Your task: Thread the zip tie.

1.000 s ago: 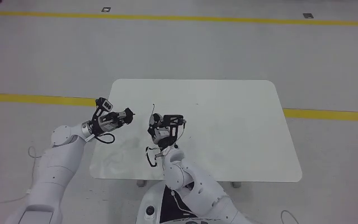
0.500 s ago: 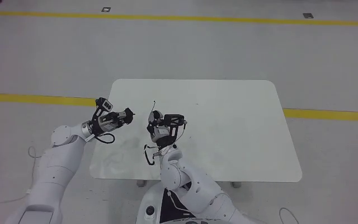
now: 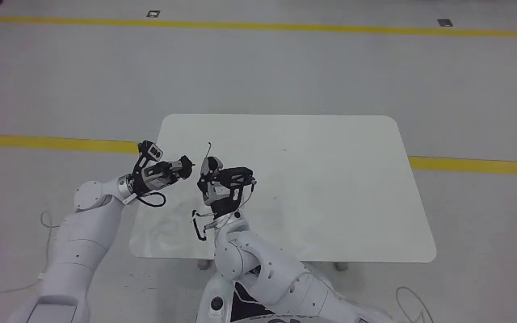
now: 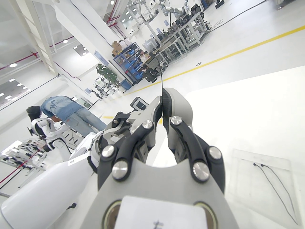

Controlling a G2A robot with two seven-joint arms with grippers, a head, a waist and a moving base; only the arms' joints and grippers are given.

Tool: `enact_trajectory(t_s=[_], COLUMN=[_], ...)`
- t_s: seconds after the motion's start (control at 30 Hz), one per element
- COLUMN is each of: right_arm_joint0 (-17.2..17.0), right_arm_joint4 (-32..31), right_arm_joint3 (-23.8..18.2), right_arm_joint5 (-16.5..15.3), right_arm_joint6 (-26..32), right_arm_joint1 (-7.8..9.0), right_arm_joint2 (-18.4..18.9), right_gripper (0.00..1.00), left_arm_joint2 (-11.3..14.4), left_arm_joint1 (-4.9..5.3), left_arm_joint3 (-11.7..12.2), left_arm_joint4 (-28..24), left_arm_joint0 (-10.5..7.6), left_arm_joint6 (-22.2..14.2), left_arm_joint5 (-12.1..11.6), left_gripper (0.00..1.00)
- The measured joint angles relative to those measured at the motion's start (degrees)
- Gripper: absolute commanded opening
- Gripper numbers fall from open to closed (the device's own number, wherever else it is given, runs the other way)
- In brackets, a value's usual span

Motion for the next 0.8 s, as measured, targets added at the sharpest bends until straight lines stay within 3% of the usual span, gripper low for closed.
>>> enact_trajectory(t_s=[0.23,0.43,0.8], right_arm_joint0=[-0.04,-0.42,3.0], right_arm_joint4=[-0.08,-2.56,-5.08], right_arm_joint3=[-0.05,-0.36,5.51], right_arm_joint5=[-0.09,-2.12,-3.93], right_arm_joint6=[0.15,0.03,-2.17], right_arm_joint1=[0.03,0.38,-1.74], right_arm_joint2=[0.08,0.15,0.14], right_gripper=[0.0,0.0,0.0], left_arm_joint2=[0.0,0.0,0.0], left_arm_joint1=[0.0,0.0,0.0], left_arm_joint3=[0.0,0.0,0.0], left_arm_joint4=[0.0,0.0,0.0], left_arm_joint0=[0.0,0.0,0.0], left_arm_joint6=[0.0,0.0,0.0], left_arm_joint5=[0.0,0.0,0.0], left_gripper=[0.0,0.0,0.0])
